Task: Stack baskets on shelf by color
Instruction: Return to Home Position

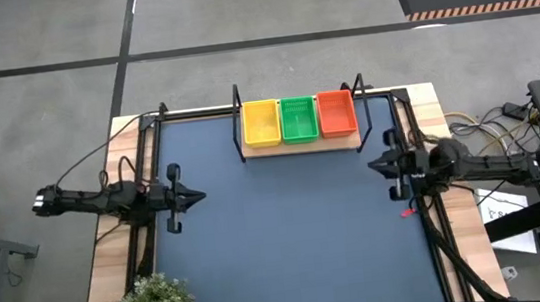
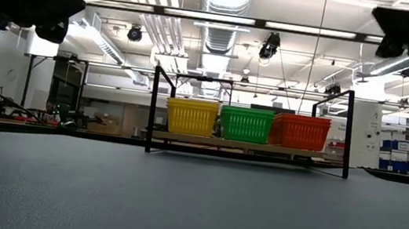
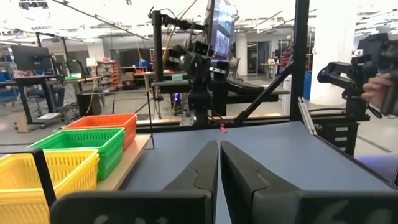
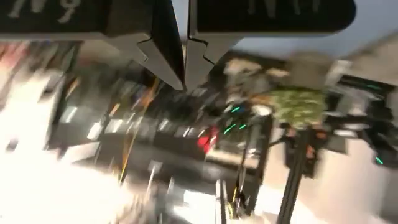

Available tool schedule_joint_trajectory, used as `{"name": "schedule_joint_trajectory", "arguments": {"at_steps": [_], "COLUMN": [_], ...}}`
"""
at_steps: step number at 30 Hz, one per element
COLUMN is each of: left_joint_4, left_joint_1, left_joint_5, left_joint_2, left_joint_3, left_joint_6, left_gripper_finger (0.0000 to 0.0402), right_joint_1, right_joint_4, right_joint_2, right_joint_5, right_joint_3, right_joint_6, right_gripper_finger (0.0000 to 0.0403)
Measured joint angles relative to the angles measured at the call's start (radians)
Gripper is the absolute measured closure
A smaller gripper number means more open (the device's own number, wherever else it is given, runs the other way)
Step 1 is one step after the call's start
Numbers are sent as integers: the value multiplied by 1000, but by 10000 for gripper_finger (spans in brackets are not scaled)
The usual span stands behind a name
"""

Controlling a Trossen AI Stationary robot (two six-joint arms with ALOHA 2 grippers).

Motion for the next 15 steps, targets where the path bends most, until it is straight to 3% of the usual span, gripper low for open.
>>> {"name": "schedule_joint_trajectory", "arguments": {"at_steps": [9,12,15], "left_joint_4": [0,0,1], "left_joint_1": [0,0,0], "left_joint_5": [-1,-1,-1], "left_joint_2": [7,11,14], "left_joint_3": [0,-1,-1], "left_joint_6": [0,0,0], "left_gripper_finger": [401,401,401], "right_joint_1": [0,0,0], "right_joint_4": [-396,-397,-401], "right_joint_2": [10,44,62], "right_joint_5": [13,26,27], "right_joint_3": [6,12,13], "right_joint_6": [568,592,451], "right_gripper_finger": [394,394,394]}}
